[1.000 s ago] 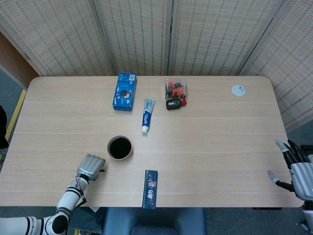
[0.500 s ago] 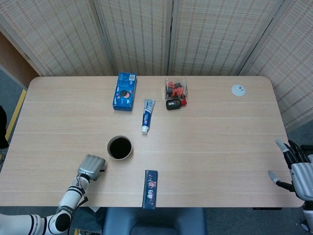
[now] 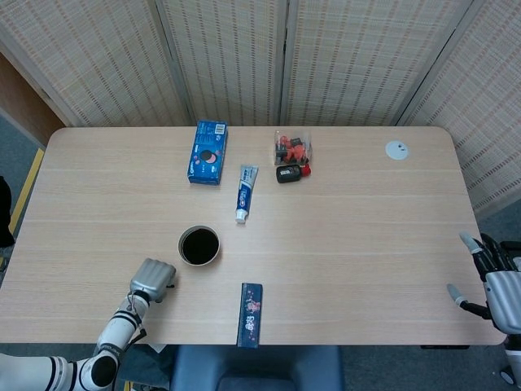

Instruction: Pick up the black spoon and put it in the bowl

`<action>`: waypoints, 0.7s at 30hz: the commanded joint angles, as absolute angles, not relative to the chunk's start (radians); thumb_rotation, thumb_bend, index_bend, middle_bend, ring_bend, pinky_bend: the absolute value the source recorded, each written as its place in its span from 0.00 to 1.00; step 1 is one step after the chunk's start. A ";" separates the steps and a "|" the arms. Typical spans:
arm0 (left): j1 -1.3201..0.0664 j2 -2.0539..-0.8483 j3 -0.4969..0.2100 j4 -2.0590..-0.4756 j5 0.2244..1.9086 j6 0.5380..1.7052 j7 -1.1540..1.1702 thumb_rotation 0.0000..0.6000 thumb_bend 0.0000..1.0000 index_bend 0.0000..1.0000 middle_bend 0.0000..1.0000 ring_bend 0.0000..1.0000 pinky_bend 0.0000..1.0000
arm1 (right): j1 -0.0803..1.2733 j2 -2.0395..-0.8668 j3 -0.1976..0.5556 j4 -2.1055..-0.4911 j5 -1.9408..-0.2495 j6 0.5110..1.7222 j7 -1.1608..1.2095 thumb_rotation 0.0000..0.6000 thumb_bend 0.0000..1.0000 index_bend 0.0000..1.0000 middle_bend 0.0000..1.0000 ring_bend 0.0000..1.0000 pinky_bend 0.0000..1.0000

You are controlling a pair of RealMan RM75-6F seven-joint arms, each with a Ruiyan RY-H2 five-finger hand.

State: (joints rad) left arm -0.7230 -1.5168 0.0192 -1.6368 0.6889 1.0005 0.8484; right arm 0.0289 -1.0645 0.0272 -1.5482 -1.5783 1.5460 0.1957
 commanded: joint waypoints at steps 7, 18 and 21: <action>-0.733 -1.532 0.022 -1.610 0.673 1.009 0.841 1.00 0.31 0.52 1.00 1.00 1.00 | 0.028 -1.065 0.027 -1.545 -1.577 1.544 0.198 1.00 0.26 0.03 0.15 0.03 0.13; -0.749 -1.539 0.031 -1.604 0.642 0.999 0.842 1.00 0.31 0.52 1.00 1.00 1.00 | 0.027 -1.064 0.027 -1.545 -1.576 1.544 0.198 1.00 0.27 0.03 0.15 0.03 0.13; -0.752 -1.541 0.033 -1.604 0.636 0.997 0.840 1.00 0.32 0.52 1.00 1.00 1.00 | 0.027 -1.064 0.028 -1.545 -1.575 1.544 0.199 1.00 0.27 0.03 0.15 0.03 0.13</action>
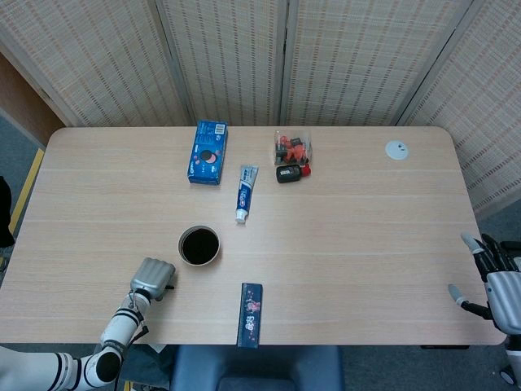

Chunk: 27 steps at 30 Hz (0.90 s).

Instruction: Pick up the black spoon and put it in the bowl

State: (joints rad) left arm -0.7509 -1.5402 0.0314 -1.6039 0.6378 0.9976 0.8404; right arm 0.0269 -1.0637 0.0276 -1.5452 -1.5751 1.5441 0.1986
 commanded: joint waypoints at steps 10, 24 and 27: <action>-0.761 -1.543 0.040 -1.604 0.622 0.999 0.836 1.00 0.37 0.56 1.00 1.00 1.00 | 0.024 -1.064 0.028 -1.543 -1.572 1.546 0.202 1.00 0.27 0.03 0.15 0.03 0.13; -0.741 -1.485 0.033 -1.657 0.675 1.015 0.747 1.00 0.42 0.62 1.00 1.00 1.00 | 0.022 -1.064 0.030 -1.543 -1.578 1.554 0.206 1.00 0.27 0.03 0.15 0.03 0.13; -0.725 -1.444 0.019 -1.695 0.718 1.028 0.692 1.00 0.42 0.62 1.00 1.00 1.00 | 0.022 -1.064 0.030 -1.543 -1.578 1.555 0.207 1.00 0.27 0.03 0.15 0.03 0.13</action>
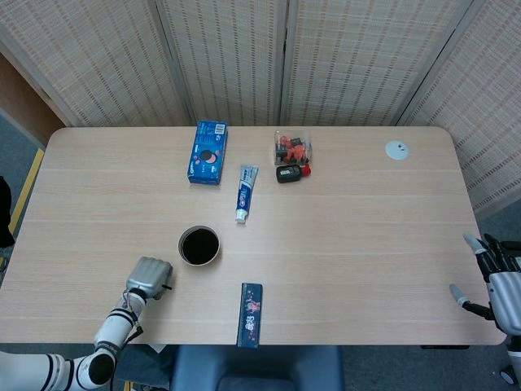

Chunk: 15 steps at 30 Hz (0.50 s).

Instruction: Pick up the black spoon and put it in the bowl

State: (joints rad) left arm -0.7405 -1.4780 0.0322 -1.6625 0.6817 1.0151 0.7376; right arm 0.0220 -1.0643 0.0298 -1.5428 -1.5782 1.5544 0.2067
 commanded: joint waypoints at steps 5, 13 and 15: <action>-0.688 -1.360 -0.026 -1.760 0.802 1.017 0.526 1.00 0.42 0.62 1.00 1.00 1.00 | 0.022 -1.066 0.030 -1.540 -1.580 1.556 0.209 1.00 0.26 0.03 0.15 0.03 0.13; -0.642 -1.278 -0.109 -1.804 0.876 0.982 0.264 1.00 0.42 0.62 1.00 1.00 1.00 | 0.021 -1.068 0.030 -1.535 -1.583 1.560 0.215 1.00 0.26 0.03 0.15 0.03 0.13; -0.632 -1.253 -0.134 -1.819 0.891 0.958 0.183 1.00 0.42 0.62 1.00 1.00 1.00 | 0.020 -1.068 0.029 -1.533 -1.583 1.560 0.217 1.00 0.26 0.03 0.15 0.03 0.13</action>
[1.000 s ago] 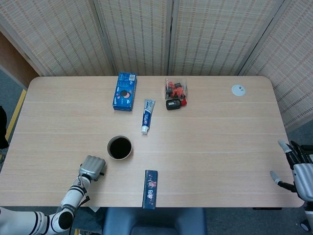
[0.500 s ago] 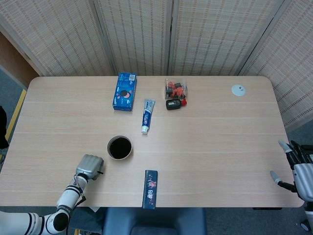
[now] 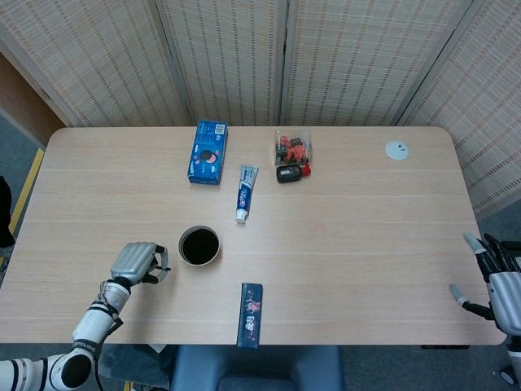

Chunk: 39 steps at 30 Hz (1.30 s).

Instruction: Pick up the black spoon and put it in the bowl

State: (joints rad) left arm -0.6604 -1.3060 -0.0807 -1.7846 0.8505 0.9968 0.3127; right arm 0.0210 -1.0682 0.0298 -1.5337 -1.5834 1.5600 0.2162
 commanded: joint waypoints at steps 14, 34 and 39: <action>-0.610 -1.239 -0.266 -1.825 0.968 0.849 -0.231 1.00 0.43 0.62 1.00 1.00 1.00 | 0.019 -1.074 0.028 -1.524 -1.584 1.562 0.222 1.00 0.26 0.03 0.15 0.03 0.13; -0.754 -1.505 -0.323 -1.577 0.832 0.745 -0.282 1.00 0.43 0.63 1.00 1.00 1.00 | 0.016 -1.061 0.033 -1.543 -1.571 1.558 0.208 1.00 0.26 0.03 0.15 0.03 0.13; -0.783 -1.549 -0.320 -1.526 0.810 0.757 -0.239 1.00 0.43 0.63 1.00 1.00 1.00 | 0.016 -1.061 0.033 -1.542 -1.568 1.555 0.210 1.00 0.26 0.03 0.15 0.03 0.13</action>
